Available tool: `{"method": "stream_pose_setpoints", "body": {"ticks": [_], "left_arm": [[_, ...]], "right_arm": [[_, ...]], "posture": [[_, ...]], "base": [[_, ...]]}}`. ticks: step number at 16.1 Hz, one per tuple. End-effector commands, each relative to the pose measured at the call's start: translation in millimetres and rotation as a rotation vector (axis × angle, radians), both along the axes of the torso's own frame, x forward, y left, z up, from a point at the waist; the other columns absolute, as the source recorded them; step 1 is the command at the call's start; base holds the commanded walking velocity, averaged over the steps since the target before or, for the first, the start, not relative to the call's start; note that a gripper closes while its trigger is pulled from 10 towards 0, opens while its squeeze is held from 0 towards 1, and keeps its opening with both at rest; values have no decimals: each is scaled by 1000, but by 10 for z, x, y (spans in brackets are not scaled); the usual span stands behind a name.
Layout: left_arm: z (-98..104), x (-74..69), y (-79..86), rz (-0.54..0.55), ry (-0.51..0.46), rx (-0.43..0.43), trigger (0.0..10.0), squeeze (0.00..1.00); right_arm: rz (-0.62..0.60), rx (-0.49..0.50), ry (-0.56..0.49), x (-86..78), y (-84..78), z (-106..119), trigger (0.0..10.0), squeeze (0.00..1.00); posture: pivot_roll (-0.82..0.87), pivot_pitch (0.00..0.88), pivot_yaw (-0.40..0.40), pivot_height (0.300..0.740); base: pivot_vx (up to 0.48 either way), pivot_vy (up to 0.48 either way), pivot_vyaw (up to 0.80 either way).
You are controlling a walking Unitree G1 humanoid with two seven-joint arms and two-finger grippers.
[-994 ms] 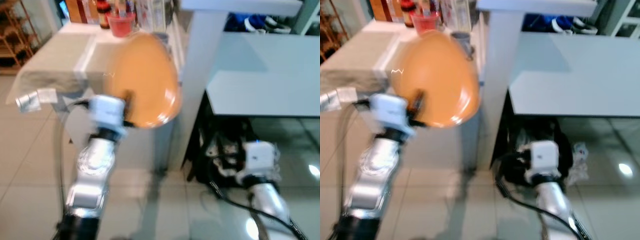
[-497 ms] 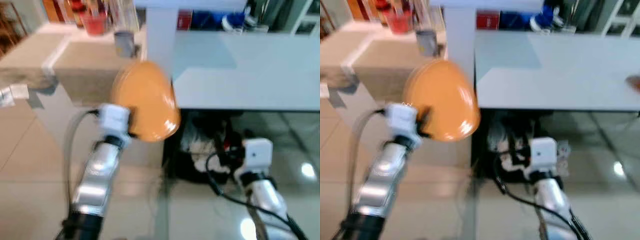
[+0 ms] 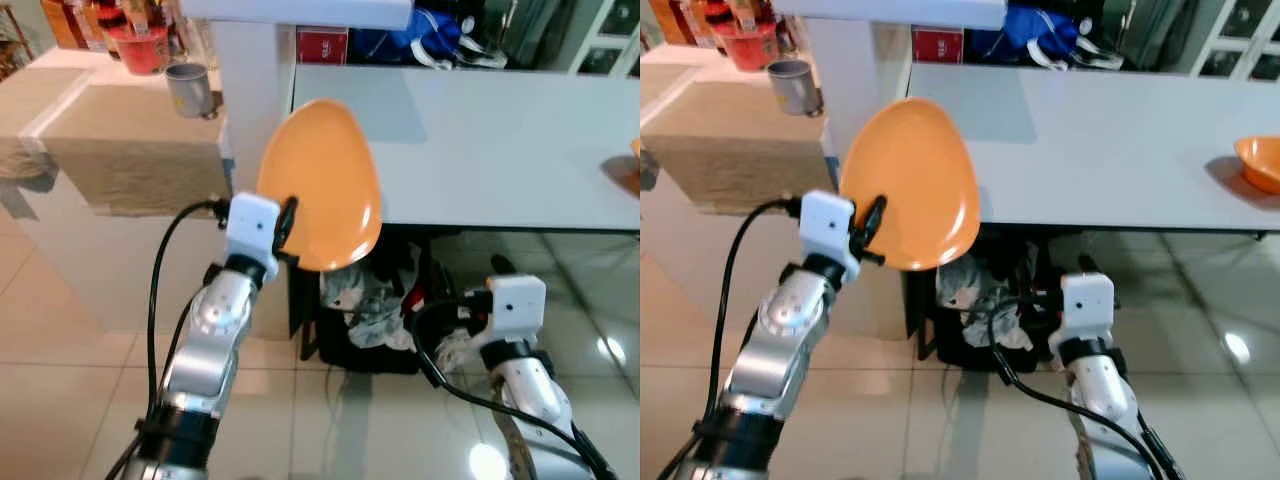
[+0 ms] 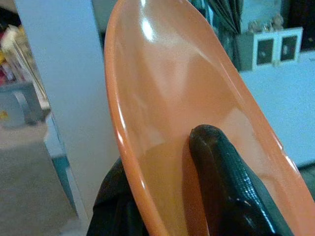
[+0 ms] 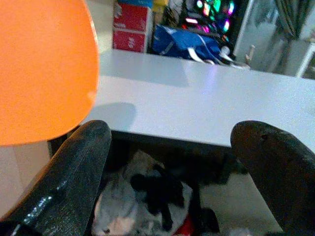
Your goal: Setting the table
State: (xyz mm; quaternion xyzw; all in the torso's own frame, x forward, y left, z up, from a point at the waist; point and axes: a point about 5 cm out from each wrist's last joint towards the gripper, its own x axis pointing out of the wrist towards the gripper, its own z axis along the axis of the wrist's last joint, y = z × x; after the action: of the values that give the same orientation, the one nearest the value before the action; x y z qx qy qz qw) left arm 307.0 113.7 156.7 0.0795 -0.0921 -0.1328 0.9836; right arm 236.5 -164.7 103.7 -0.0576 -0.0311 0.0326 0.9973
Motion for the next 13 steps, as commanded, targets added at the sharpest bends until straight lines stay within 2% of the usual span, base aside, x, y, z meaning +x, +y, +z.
{"method": "stream_pose_setpoints", "body": {"ticks": [1, 13], "left_arm": [[83, 21, 89, 34, -40, 6, 0, 0], [111, 31, 46, 11, -67, 41, 0, 0]], "right_arm": [[13, -4, -4, 2, 45, 5, 10000, 0], [0, -13, 4, -36, 15, -18, 10000, 0]], "posture": [[-17, 0, 4, 740], [-25, 6, 7, 740]], "base": [[292, -375, 0], [297, -374, 0]]}}
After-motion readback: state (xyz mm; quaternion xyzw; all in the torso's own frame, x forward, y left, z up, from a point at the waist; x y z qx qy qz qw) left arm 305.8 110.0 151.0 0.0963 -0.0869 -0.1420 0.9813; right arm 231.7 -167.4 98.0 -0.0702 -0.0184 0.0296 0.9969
